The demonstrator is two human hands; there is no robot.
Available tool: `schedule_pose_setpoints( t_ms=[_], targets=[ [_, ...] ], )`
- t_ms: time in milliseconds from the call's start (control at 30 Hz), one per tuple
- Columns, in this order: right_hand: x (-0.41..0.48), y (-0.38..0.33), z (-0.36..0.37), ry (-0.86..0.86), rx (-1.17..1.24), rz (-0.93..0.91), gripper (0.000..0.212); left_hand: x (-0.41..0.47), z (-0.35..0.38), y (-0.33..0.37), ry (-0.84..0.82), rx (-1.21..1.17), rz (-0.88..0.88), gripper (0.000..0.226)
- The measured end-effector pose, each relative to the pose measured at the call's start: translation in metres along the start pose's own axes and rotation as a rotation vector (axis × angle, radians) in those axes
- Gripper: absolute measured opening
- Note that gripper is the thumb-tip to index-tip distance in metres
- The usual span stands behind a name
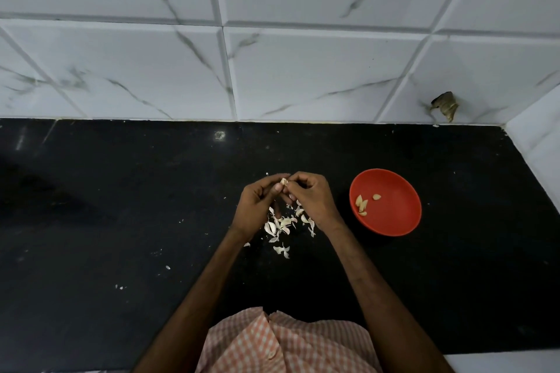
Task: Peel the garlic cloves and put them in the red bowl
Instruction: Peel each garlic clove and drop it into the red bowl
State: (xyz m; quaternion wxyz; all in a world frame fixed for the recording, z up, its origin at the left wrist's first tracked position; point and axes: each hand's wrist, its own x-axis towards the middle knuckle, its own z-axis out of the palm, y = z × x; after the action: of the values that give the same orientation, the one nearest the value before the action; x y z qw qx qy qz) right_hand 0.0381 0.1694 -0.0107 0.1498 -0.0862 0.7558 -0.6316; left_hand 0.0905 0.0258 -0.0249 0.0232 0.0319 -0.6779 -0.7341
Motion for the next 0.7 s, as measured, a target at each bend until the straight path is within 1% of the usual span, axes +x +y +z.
schedule_pose_setpoints(
  t_ms=[133, 367, 467, 567, 700],
  targets=[
    [-0.002, -0.001, 0.002, 0.022, -0.033, 0.012, 0.016, -0.003, 0.004, 0.002, 0.0, -0.054, -0.019, 0.019],
    [-0.002, -0.009, 0.005, 0.008, 0.049, 0.025, 0.024, -0.004, 0.011, 0.002, 0.058, -0.068, -0.07, 0.022],
    [-0.002, -0.012, 0.005, -0.013, 0.093, 0.03, 0.026, -0.004, 0.014, 0.002, 0.088, -0.125, -0.124, 0.022],
    [-0.002, -0.013, 0.004, -0.034, 0.085, 0.033, 0.029, -0.005, 0.017, 0.003, 0.116, -0.18, -0.177, 0.023],
    [-0.004, -0.019, 0.003, -0.101, 0.092, 0.041, 0.029, -0.003, 0.014, 0.008, 0.162, -0.326, -0.242, 0.023]
  ],
)
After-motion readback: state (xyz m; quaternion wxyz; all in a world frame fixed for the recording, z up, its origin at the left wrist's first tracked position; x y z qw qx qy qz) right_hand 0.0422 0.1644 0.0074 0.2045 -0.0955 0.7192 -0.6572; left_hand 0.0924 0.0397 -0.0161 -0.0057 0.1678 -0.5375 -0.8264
